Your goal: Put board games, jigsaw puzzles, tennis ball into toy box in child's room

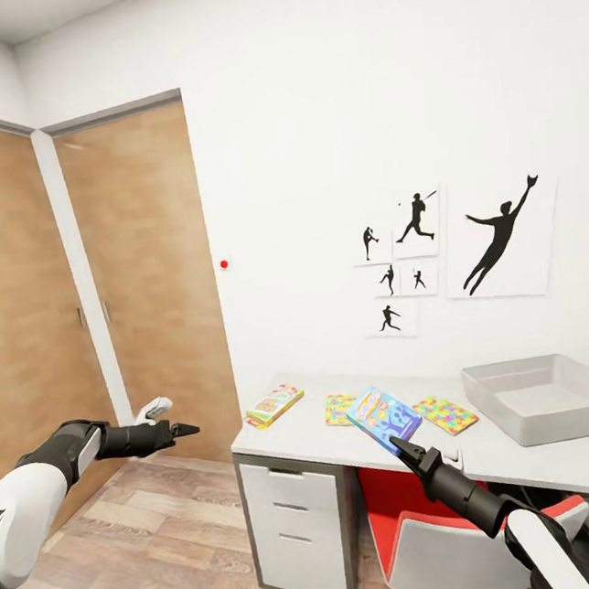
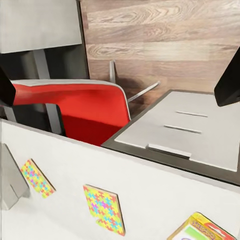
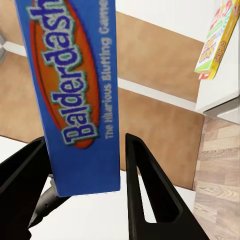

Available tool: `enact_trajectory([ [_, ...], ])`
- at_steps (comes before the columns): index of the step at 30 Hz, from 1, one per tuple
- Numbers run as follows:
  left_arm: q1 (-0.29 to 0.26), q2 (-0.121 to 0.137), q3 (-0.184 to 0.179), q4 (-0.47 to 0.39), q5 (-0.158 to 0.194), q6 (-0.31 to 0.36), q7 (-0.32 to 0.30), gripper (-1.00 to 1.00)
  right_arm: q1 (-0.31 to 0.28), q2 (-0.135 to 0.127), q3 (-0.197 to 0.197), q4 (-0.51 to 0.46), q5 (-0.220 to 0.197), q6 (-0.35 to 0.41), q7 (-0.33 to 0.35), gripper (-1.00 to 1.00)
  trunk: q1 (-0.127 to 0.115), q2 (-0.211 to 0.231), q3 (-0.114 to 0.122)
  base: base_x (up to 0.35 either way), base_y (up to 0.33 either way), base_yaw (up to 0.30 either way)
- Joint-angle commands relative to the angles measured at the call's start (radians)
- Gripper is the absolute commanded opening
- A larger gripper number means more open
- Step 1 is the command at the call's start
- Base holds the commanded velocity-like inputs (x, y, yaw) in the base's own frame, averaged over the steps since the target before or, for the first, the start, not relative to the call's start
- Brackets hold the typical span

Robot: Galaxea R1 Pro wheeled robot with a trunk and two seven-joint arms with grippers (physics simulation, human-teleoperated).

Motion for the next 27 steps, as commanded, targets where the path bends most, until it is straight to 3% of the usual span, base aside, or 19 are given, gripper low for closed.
enact_trajectory([
  [1,0.000,0.000,0.009,-0.001,-0.010,0.006,-0.005,1.00,-0.001,0.001,-0.002,0.001,-0.003,0.006,0.001,-1.00,0.000,-0.001,0.001,0.000,0.000,-0.194],
  [13,0.000,0.000,0.008,-0.001,-0.010,0.007,-0.004,1.00,-0.001,-0.001,-0.002,0.001,-0.003,0.006,0.001,-1.00,0.000,-0.001,0.013,0.000,0.000,-0.195],
  [27,0.000,0.000,0.009,-0.001,-0.010,0.006,-0.005,1.00,-0.001,-0.002,0.000,-0.001,-0.002,-0.012,0.001,-1.00,0.000,-0.001,0.015,0.000,0.000,-0.041],
])
